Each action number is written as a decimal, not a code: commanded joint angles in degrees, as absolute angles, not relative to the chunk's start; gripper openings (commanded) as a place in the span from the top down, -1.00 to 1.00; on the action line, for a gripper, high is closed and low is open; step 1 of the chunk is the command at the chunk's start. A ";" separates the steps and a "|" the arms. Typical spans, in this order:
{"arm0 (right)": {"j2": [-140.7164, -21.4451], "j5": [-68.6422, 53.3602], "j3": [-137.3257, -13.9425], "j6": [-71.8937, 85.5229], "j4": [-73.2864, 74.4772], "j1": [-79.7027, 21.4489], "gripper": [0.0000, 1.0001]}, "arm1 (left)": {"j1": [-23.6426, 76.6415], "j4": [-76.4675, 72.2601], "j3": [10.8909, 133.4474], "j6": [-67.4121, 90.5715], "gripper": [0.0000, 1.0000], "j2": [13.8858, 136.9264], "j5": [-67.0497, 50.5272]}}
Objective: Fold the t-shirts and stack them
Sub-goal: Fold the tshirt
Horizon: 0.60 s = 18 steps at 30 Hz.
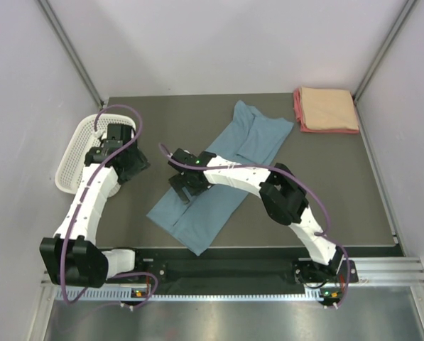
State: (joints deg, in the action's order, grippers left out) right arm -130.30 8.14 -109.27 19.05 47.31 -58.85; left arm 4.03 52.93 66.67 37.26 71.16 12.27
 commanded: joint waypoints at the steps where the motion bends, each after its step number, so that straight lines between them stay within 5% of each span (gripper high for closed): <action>1: -130.52 7.65 -112.24 18.63 44.92 -59.94 -0.99 | 3.69 50.54 68.56 36.48 -0.35 71.54 10.99; 18: -133.68 7.47 -109.70 21.27 45.53 -59.94 -0.99 | 2.55 52.47 71.28 35.68 -0.37 75.50 14.33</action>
